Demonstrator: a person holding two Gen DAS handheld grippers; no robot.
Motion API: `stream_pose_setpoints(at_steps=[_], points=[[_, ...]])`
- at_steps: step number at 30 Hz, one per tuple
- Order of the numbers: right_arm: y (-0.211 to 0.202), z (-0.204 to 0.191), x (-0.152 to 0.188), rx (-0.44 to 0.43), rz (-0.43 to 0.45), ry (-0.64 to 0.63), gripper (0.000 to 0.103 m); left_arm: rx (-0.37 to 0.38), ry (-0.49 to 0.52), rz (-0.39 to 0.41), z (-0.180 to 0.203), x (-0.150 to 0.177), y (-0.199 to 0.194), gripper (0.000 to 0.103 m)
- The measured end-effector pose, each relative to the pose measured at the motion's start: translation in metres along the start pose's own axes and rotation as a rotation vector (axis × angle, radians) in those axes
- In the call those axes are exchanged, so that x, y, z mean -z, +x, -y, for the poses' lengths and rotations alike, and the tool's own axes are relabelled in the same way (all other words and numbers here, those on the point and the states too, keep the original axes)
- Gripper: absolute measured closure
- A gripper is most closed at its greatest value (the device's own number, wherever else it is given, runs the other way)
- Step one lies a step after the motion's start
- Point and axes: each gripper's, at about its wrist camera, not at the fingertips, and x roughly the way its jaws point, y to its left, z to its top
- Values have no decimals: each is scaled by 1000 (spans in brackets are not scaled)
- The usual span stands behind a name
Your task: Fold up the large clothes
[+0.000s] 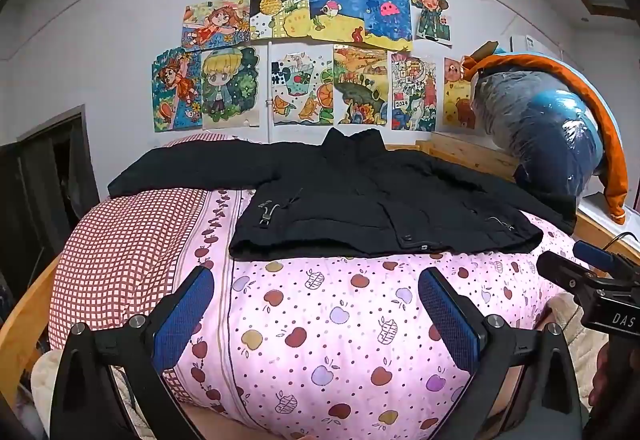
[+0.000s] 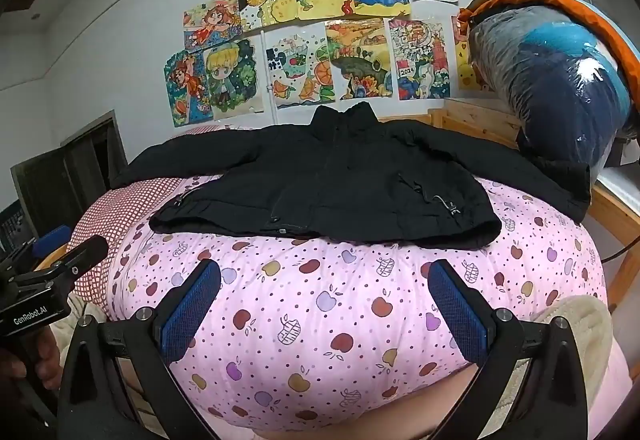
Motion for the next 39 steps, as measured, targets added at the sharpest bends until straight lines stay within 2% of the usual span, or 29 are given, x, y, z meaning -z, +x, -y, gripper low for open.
stream_pose_setpoints(at_steps=[39], points=[[0, -3, 2, -2, 1, 3, 1, -1, 1, -3, 0, 0, 0, 0]])
